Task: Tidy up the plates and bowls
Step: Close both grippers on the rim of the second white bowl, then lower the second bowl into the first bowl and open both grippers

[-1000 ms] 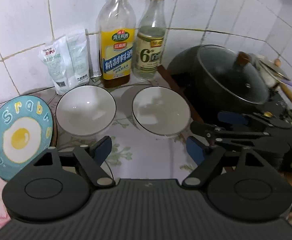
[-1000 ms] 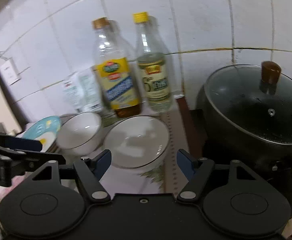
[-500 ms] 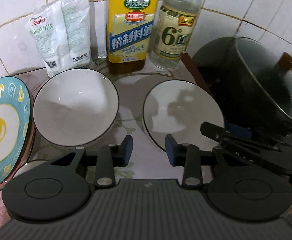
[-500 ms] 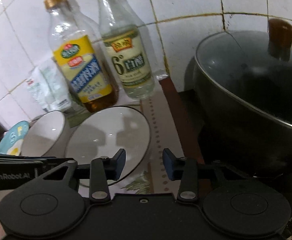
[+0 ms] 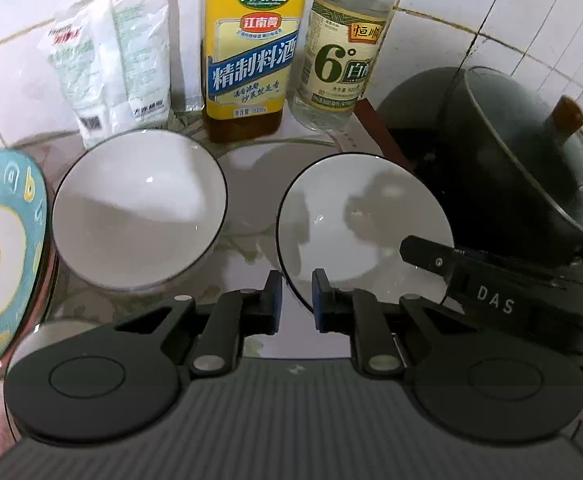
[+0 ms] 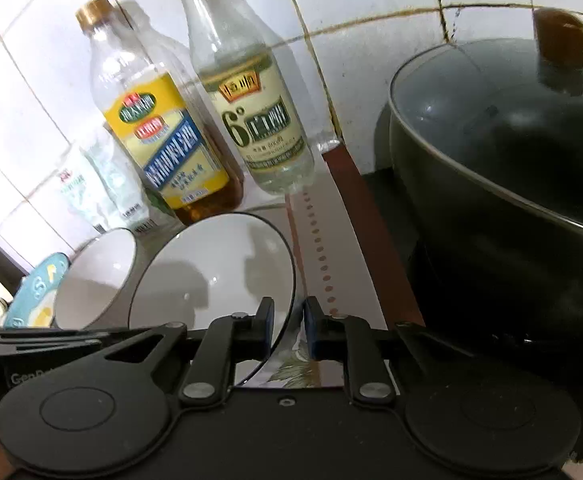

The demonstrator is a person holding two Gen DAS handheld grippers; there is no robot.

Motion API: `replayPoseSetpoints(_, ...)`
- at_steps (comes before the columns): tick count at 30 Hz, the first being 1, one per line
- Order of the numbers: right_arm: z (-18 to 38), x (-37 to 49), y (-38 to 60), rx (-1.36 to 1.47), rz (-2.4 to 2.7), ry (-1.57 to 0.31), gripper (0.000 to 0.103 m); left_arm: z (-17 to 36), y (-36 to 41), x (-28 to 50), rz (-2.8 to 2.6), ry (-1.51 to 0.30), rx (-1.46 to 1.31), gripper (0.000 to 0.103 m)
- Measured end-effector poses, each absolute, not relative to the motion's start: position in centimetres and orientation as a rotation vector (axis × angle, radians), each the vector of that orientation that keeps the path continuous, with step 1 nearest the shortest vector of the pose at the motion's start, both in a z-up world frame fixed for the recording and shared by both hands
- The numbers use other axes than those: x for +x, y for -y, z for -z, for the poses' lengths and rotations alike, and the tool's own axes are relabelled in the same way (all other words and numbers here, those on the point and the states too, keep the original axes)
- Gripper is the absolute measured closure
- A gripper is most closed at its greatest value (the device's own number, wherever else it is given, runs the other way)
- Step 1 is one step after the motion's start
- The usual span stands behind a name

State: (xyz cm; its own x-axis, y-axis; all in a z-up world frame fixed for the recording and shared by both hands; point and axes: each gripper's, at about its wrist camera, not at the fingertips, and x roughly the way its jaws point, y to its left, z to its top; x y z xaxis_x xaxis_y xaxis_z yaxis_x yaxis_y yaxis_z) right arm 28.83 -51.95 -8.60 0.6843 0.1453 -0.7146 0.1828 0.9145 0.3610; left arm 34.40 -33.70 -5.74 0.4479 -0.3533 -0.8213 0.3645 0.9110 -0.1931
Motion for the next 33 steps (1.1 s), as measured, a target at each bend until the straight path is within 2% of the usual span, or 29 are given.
replayPoseSetpoints(17,2.4,23.1,46.7,0.332,-0.038,-0.715,0.084,-1.5,27.3,27.4,0.445,-0.861,-0.036,0.089)
replayPoseSetpoints(33,-0.8,20.2,38.8,0.234,-0.15,-0.69,0.084,-5.1,18.2,21.7,0.42,-0.77,-0.08,0.089)
